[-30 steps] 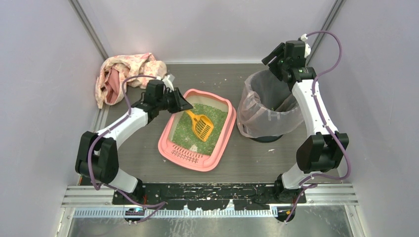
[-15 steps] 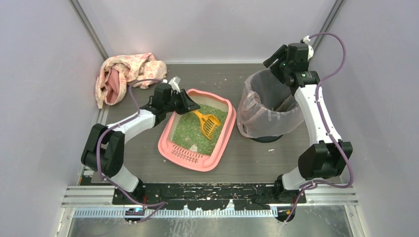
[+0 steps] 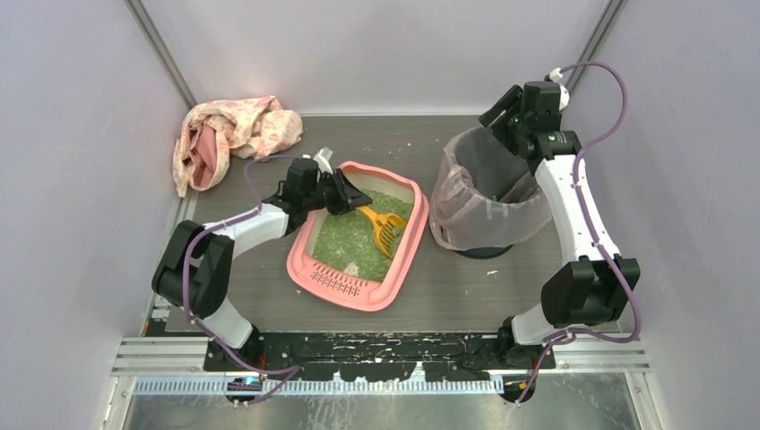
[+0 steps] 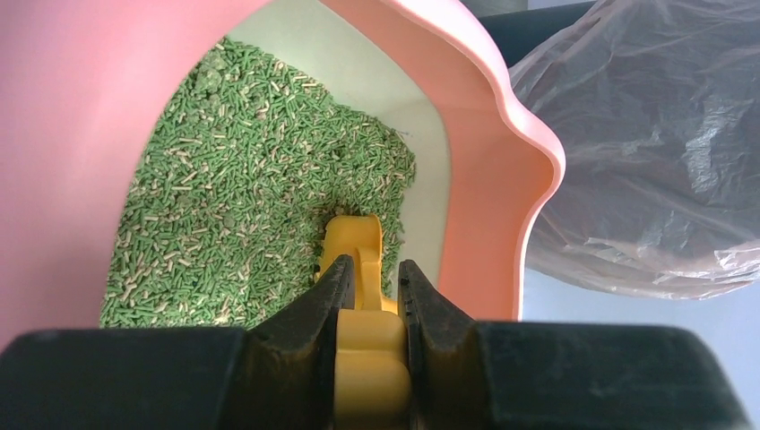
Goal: Clean the litter box
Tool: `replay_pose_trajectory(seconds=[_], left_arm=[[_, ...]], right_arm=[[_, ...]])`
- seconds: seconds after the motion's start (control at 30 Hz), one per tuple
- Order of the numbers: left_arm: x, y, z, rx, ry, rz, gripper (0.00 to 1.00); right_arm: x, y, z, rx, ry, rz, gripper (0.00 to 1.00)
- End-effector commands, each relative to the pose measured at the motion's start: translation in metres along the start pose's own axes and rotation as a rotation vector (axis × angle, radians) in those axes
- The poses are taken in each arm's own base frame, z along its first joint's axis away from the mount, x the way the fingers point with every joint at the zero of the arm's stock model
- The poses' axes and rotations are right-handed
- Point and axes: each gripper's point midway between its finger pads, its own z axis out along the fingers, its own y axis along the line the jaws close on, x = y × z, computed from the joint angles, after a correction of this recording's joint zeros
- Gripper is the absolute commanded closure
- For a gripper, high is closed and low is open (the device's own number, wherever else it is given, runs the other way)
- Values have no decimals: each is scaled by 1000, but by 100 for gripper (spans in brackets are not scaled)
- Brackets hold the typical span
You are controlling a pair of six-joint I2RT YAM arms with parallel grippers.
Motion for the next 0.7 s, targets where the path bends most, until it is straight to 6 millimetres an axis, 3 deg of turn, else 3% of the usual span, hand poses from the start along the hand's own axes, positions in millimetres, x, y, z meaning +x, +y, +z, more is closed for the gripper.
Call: replay_pose_trajectory(seconds=[0.0,0.2,0.43,0.67], left_arm=[[14,-28,-12,116,81,-60,100],[-9,-21,-21,199,33,-162,100],[-35,-10,-41,191,-13,-159,100],[-43,-3,-53,133,-13,-111,100]], right_arm=[[-12,11,-14,-51,-43,16,31],[-11,11,-16,-54,-40,14,31],[-6,7,-18,-48,-34,18,31],[-5,5,-17,-42,-35,24,31]])
